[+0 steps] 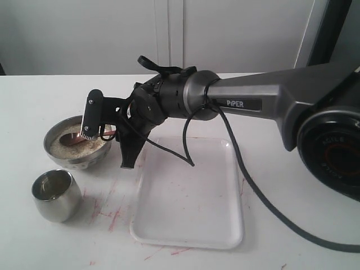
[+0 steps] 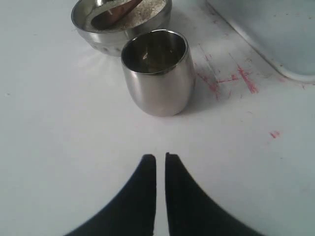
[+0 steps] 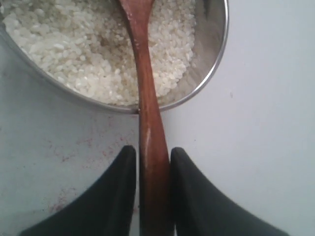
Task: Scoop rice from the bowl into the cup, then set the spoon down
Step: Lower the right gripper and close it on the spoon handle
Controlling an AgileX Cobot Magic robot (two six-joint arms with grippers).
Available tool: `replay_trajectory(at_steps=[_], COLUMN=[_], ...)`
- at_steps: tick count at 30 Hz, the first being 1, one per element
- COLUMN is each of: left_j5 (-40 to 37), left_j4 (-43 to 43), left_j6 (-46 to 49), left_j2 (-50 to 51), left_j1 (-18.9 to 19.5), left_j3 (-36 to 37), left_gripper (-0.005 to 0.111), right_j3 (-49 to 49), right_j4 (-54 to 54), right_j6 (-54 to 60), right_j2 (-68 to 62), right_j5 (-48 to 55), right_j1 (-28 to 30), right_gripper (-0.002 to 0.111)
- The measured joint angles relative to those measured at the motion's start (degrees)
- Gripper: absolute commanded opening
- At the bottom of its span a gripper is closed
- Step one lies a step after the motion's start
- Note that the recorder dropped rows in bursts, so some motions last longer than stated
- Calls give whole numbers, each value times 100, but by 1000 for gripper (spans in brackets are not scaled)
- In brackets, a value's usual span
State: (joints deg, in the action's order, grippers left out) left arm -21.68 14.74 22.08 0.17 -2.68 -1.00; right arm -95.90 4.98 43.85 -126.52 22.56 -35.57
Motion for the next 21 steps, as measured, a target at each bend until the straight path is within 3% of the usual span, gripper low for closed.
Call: replay_trajectory(at_steps=[5,10,21], left_j5=[0,0,0], left_j4=[0,0,0], left_j6=[0,0,0], left_j2=[0,0,0], left_j1=[0,0,0], left_j3=[0,0,0], left_gripper=[14,14,14], right_j3=[-15,-43,-43], right_j4=[0,0,10], right_j6=[-21,-21,-21], right_j2=[0,18,227], right_j5=[128,171,393], right_j1=[0,0,0], right_gripper=[22,1,0])
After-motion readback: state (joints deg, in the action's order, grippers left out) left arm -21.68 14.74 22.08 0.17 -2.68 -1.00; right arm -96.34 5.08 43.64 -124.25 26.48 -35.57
